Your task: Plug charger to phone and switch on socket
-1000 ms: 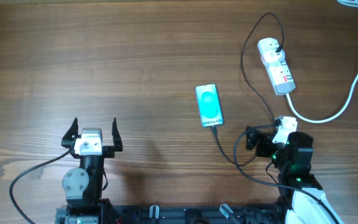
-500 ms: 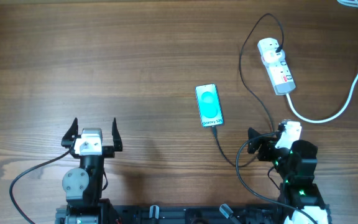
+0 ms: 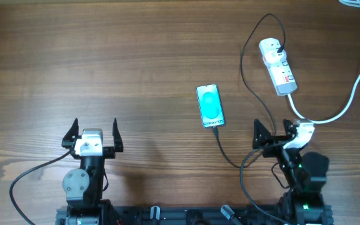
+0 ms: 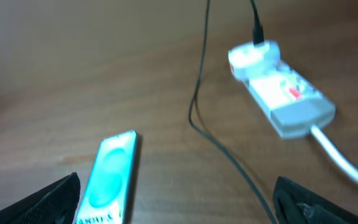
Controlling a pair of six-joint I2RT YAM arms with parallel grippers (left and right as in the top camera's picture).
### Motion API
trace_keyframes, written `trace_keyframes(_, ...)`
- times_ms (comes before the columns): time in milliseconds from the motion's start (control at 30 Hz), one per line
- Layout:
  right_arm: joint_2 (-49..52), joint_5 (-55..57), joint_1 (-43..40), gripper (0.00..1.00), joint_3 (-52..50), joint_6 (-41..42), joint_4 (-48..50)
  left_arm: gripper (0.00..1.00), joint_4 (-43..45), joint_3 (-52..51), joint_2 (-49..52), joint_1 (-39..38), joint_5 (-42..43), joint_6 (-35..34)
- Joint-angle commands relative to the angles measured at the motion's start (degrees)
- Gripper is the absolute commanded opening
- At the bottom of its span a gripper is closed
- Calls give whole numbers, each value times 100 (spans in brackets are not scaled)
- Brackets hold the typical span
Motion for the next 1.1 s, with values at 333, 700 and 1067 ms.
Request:
trace_keyframes(333,-1626,-98,26,100,-20,83,33,100,11,-37,-57,31,-33,-52)
trace_keyframes(700,-1626,31,28,99,-17,229,35,100,11,-37,-57,31,-33,-52)
trace_keyframes(1067,-1622,33,28,100,-17,232,33,100,11,-37,-57,31,-33,-52)
